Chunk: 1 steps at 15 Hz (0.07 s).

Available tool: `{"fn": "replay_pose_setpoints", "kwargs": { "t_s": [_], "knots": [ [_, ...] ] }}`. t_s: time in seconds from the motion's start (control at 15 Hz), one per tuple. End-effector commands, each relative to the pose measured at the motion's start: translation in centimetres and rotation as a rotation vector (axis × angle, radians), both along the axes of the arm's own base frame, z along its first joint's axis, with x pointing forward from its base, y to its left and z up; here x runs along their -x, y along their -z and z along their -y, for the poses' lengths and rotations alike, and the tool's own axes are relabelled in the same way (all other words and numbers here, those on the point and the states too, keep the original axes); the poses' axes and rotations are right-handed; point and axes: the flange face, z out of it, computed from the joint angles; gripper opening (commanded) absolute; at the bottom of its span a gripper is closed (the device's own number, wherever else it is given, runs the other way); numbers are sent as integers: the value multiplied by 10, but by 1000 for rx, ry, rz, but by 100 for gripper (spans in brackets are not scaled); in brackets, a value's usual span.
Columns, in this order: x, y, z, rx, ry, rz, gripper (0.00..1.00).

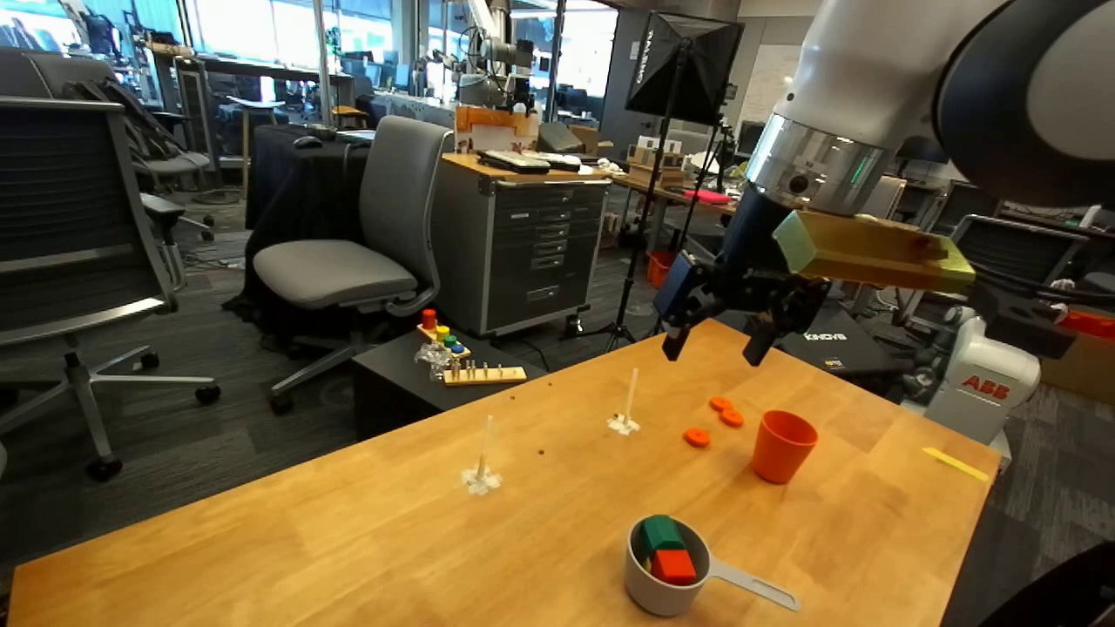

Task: Get the yellow, green and orange blocks from the table and put them in the gray pot

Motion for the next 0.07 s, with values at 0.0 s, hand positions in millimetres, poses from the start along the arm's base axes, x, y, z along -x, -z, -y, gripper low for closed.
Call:
{"fn": "replay_pose_setpoints", "kwargs": {
  "t_s": [0.0],
  "knots": [
    [0,-1,0,0,-1,0,100]
  ]
}}
